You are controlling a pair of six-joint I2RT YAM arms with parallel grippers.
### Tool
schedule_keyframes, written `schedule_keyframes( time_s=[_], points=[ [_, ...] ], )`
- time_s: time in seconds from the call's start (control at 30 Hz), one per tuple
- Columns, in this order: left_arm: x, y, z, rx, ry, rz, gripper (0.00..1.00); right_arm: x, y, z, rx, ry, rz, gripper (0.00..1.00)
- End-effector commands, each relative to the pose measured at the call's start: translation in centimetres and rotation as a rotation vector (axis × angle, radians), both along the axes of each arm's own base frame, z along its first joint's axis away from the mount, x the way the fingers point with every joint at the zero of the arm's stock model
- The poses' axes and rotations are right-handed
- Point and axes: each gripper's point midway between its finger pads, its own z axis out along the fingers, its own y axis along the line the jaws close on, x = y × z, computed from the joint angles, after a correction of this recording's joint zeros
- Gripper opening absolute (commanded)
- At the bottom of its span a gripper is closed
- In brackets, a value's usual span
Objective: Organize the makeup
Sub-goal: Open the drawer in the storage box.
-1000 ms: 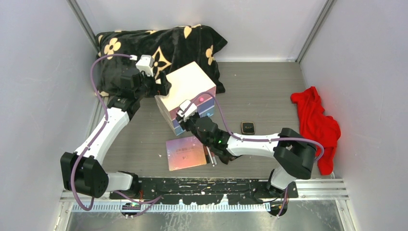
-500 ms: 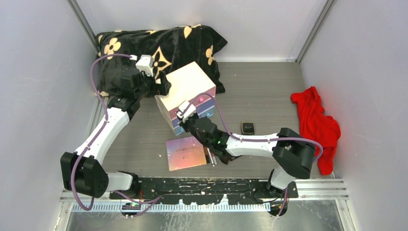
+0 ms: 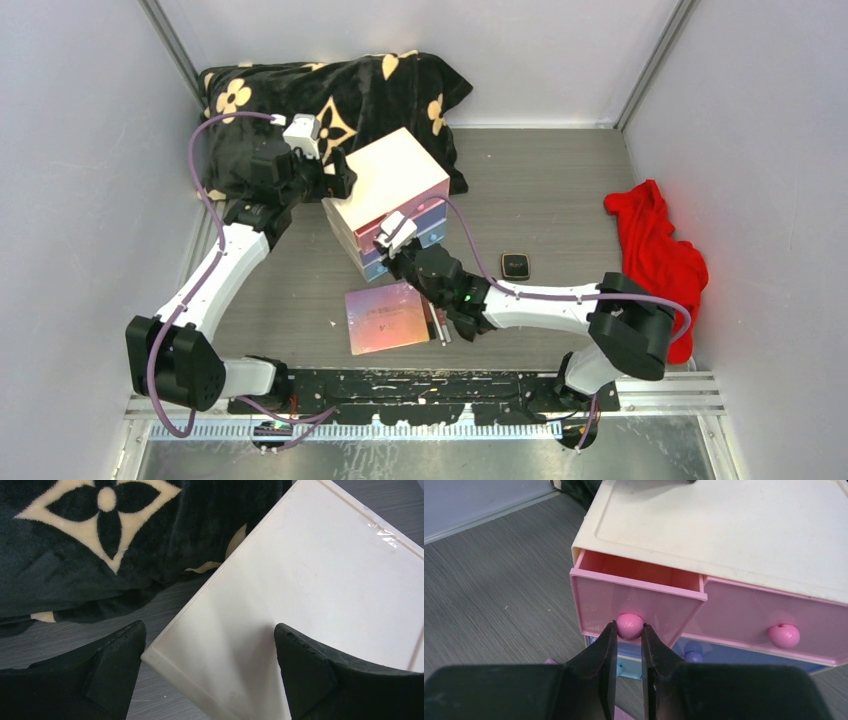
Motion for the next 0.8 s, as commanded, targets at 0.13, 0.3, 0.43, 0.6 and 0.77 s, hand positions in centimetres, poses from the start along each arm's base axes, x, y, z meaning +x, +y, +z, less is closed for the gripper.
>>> schedule_keyframes(
  time_s=[0.13, 0.3, 0.43, 0.6, 0.77],
  points=[
    [-1.2, 0.5, -4.2, 0.069, 0.131, -0.002, 0.98, -0.8, -2.8, 0.8, 0.031, 0.027, -0.038, 0.01],
    [-1.2, 0.6, -4.3, 0.076, 0.133, 0.0, 0.98, -1.3, -4.2, 0.2, 0.014, 0.035, -0.049, 0.01],
    [-1.2, 0.6, -4.6, 0.079, 0.139, -0.002, 0.98, -1.7, -5.0, 0.5, 0.007, 0.032, -0.049, 0.01],
    [-1.1, 0.7, -4.6, 0.085, 0.136, 0.0, 0.98, -2.2, -5.9, 0.7, -0.005, 0.035, -0.044, 0.01],
    [-1.1, 0.7, -4.7, 0.089, 0.138, 0.001, 0.98, -2.7, -7.3, 1.0, -0.006, 0.035, -0.053, 0.01]
  ],
)
